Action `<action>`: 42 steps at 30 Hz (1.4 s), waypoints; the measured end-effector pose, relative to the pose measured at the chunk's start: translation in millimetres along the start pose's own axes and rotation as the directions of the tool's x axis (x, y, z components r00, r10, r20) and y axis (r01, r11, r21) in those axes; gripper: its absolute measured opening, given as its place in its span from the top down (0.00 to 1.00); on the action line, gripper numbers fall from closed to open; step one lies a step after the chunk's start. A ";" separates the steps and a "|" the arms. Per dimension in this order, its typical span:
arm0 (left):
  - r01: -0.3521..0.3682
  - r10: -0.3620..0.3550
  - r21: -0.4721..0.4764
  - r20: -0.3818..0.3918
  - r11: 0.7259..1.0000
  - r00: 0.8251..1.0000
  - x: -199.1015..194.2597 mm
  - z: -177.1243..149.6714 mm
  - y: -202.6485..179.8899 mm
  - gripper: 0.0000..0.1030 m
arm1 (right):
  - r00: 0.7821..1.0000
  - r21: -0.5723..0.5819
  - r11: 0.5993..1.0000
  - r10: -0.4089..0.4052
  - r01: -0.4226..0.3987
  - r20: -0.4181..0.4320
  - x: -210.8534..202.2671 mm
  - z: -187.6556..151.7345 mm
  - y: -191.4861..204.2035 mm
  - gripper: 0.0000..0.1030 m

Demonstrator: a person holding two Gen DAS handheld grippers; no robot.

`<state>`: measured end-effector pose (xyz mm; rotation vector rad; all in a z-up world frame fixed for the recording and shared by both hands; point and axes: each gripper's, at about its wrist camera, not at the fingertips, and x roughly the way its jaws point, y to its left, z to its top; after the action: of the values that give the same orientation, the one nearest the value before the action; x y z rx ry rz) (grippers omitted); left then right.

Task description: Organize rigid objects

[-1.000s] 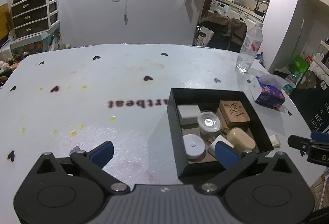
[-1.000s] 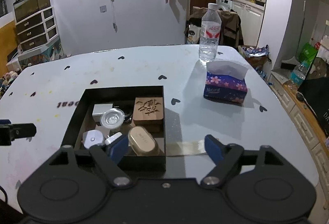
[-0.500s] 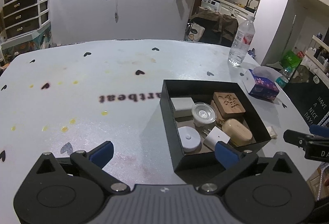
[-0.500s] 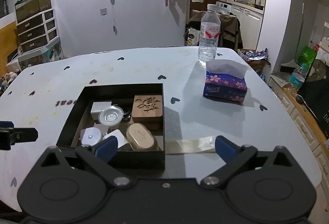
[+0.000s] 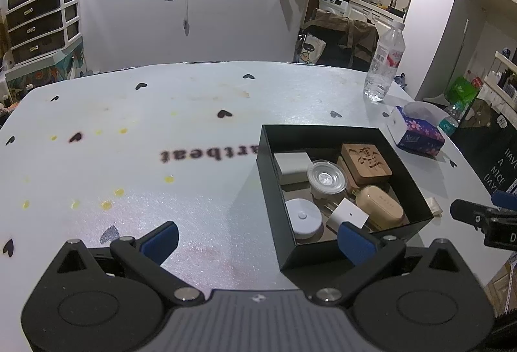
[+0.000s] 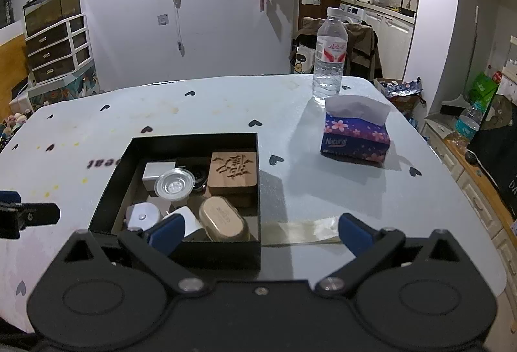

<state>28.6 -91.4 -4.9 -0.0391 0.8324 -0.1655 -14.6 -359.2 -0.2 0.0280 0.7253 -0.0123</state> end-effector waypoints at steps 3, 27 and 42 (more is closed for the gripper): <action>-0.001 0.001 0.003 0.000 1.000 1.000 -0.2 -0.1 -0.6 0.00 | 1.000 -0.001 1.000 0.000 0.000 0.000 0.4 0.8 0.1 0.01; -0.004 0.004 0.013 0.009 1.000 1.000 -3.6 -1.8 -1.1 0.00 | 1.000 0.001 1.000 -0.002 0.002 0.003 -1.1 -1.0 -1.2 0.01; -0.003 0.003 0.015 0.009 1.000 1.000 -4.8 -2.5 0.0 0.00 | 1.000 0.003 1.000 -0.008 0.008 0.005 -4.3 -3.3 0.4 0.01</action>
<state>23.6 -90.5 -3.0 -0.0247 0.8223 -0.1682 -19.9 -358.7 0.2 0.0278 0.7202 -0.0215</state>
